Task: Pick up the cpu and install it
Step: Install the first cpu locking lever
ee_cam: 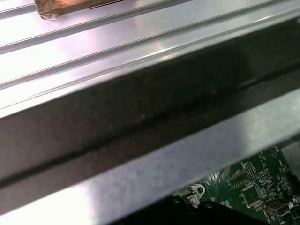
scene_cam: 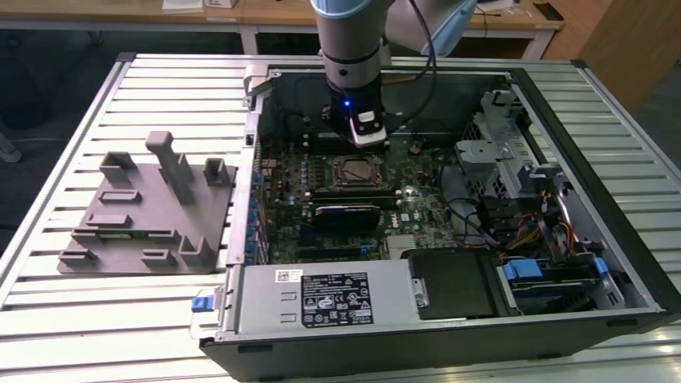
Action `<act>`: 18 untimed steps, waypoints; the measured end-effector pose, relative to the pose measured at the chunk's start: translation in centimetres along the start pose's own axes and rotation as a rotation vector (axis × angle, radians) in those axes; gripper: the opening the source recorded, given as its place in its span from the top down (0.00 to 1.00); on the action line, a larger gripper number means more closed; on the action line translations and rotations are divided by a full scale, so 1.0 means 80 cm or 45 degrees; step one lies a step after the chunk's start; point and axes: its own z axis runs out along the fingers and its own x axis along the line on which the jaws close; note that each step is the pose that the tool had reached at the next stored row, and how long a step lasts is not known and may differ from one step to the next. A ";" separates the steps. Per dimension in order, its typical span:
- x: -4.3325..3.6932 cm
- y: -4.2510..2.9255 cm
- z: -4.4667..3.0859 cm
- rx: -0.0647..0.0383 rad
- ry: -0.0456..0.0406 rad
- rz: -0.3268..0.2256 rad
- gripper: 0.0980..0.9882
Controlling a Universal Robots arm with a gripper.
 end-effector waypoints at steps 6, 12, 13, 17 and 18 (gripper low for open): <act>0.001 -0.0010 0.0035 0.000 -0.016 0.007 0.99; 0.003 -0.0018 0.0059 -0.003 -0.025 0.010 0.99; 0.003 -0.0020 0.0058 -0.002 -0.025 0.010 0.99; 0.003 -0.0020 0.0050 -0.003 -0.026 0.010 0.99; 0.003 -0.0017 0.0033 -0.003 -0.026 0.010 0.99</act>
